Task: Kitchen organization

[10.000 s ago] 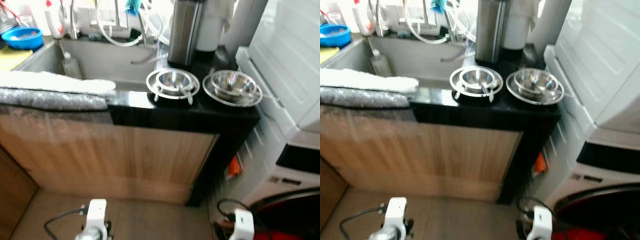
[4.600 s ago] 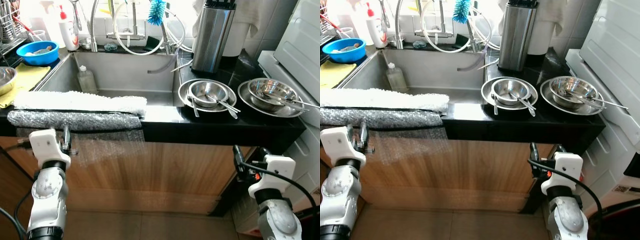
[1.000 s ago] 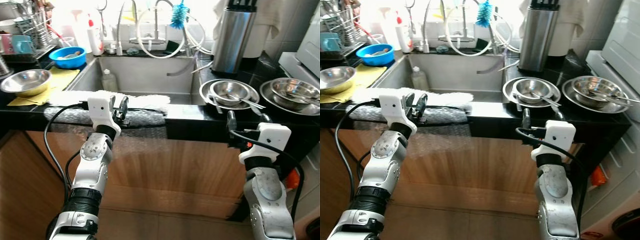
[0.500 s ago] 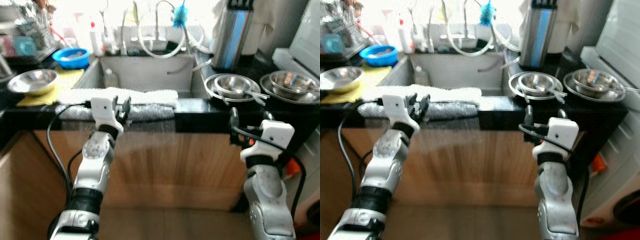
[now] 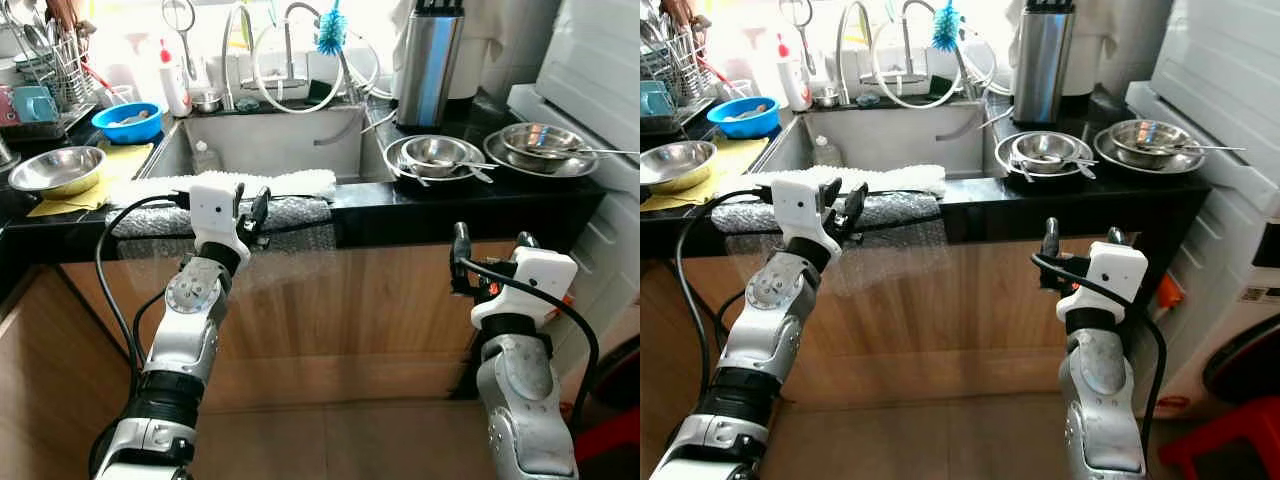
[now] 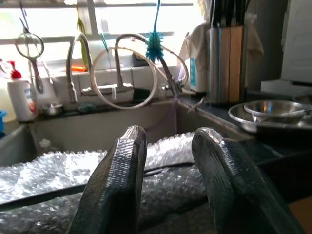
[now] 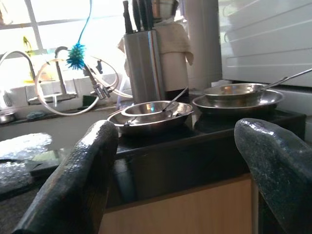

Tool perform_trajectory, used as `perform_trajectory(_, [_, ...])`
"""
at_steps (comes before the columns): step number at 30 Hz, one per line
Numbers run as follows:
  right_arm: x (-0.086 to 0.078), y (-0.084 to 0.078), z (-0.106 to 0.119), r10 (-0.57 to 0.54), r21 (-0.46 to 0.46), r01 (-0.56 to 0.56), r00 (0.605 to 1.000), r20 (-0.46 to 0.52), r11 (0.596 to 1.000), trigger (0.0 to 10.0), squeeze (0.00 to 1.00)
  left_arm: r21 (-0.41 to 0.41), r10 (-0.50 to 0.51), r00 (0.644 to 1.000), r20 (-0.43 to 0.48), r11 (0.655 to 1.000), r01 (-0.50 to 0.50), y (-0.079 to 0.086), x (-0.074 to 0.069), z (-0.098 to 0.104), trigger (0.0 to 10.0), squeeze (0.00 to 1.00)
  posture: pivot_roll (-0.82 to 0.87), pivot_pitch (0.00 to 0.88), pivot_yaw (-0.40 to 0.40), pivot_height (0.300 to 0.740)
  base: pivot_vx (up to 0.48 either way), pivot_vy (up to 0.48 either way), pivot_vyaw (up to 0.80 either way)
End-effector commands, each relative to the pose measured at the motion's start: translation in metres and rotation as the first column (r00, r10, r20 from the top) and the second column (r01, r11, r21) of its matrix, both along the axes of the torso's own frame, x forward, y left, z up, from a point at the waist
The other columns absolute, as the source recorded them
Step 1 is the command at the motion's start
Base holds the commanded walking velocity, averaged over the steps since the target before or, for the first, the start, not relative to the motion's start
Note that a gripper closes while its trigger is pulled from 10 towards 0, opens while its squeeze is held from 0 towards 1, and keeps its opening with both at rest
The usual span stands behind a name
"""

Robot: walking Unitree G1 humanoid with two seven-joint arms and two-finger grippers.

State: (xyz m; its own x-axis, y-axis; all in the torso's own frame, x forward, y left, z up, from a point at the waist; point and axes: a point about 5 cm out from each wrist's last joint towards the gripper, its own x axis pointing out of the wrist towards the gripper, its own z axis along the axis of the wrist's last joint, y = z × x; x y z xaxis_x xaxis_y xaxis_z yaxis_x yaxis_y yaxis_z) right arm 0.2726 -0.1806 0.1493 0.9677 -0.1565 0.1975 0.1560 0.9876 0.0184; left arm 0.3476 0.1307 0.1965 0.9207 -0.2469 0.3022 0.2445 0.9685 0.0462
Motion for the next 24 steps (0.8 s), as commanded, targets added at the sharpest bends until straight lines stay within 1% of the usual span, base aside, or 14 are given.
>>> perform_trajectory(1, [0.003, 0.0059, 0.0041, 0.023, 0.0, -0.023, 1.0, 0.013, 1.0, 10.0, 0.0, 0.004, 0.017, 1.0, 0.024, 1.0, -0.017, 0.007, -0.0002, 0.0079, 10.0, 0.0, -0.17, 0.0, 0.056, 0.74, 0.266, 0.0, 0.0])
perform_trajectory(3, [0.0018, 0.0081, 0.0035, 0.036, -0.021, -0.035, 0.999, 0.013, 0.999, 10.0, 0.0, 0.007, 0.015, 1.0, 0.021, 1.0, -0.015, 0.0055, -0.0003, 0.0078, 10.0, 0.0, -0.18, 0.0, 0.058, 0.74, 0.323, 0.0, 0.0])
perform_trajectory(6, [0.001, 0.0092, 0.003, 0.042, -0.025, -0.042, 0.999, 0.012, 0.999, 10.0, 0.0, 0.004, 0.012, 1.0, 0.019, 1.0, -0.012, 0.0044, -0.0005, 0.0077, 10.0, 0.0, -0.18, 0.0, 0.056, 0.74, 0.339, 0.0, 0.0])
perform_trajectory(10, [0.0009, 0.0092, 0.0019, 0.045, -0.005, -0.045, 0.999, 0.008, 0.999, 10.0, 0.0, 0.002, 0.011, 1.0, 0.017, 1.0, -0.011, 0.0034, -0.0005, 0.0073, 10.0, 0.0, -0.18, 0.0, 0.056, 0.74, 0.378, 0.0, 0.0])
perform_trajectory(19, [0.0013, 0.009, 0.003, 0.049, -0.009, -0.049, 0.999, 0.011, 0.999, 10.0, 0.0, -0.007, 0.003, 1.0, 0.007, 1.0, -0.003, 0.0002, -0.0023, 0.0044, 10.0, 0.0, -0.19, 0.0, 0.051, 0.74, 0.365, 0.0, 0.0])
perform_trajectory(24, [0.0009, 0.0081, 0.0028, 0.047, 0.003, -0.047, 0.999, 0.01, 0.999, 10.0, 0.0, -0.013, -0.002, 1.0, 0.003, 1.0, 0.003, -0.0015, -0.0022, 0.003, 10.0, 0.0, -0.19, 0.0, 0.048, 0.74, 0.31, 0.0, 0.0])
